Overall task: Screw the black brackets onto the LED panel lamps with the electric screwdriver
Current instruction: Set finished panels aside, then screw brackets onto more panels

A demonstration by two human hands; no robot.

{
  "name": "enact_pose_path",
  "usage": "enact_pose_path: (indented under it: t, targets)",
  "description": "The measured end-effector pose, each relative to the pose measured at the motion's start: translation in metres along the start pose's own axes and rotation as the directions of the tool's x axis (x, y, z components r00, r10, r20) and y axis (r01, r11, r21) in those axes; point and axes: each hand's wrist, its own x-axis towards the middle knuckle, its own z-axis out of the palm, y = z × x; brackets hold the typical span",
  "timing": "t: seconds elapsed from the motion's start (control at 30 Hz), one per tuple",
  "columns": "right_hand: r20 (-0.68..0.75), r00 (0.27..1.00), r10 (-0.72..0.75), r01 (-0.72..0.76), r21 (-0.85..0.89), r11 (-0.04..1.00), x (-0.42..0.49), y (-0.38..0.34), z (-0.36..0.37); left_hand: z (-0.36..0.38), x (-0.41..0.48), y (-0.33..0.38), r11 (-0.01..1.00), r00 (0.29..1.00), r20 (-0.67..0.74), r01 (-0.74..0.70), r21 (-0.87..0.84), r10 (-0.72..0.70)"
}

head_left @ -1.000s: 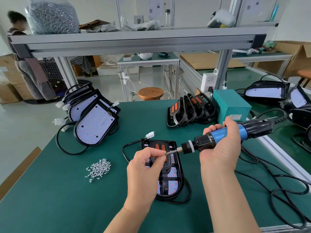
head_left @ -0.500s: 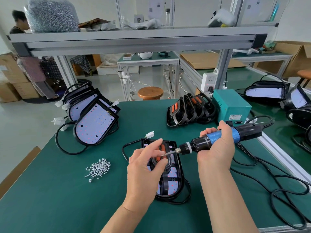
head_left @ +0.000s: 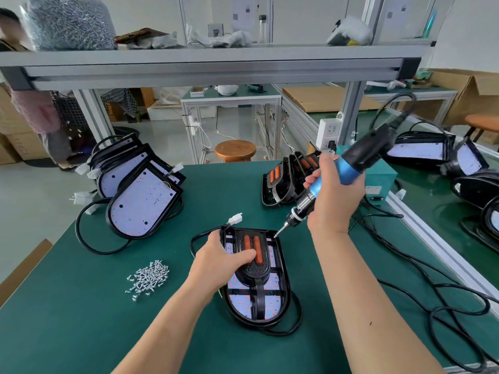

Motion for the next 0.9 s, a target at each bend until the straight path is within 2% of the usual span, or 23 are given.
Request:
enact_pose_path:
  t: [0.2, 0.53, 0.9]
  targets:
    - [0.090, 0.996, 0.009, 0.000, -0.096, 0.995, 0.000, 0.021, 0.005, 0.005, -0.003, -0.003, 1.000, 0.999, -0.045, -0.017, -0.005, 0.016]
    - [0.125, 0.991, 0.047, -0.030, -0.135, 0.990, 0.006, 0.030, 0.008, 0.005, -0.001, -0.006, 0.998, 0.999, -0.050, -0.015, -0.063, 0.012]
    - [0.107, 0.994, 0.024, -0.010, -0.126, 0.992, 0.004, 0.032, 0.005, 0.005, 0.000, -0.007, 0.997, 0.999, -0.046, -0.021, -0.071, 0.018]
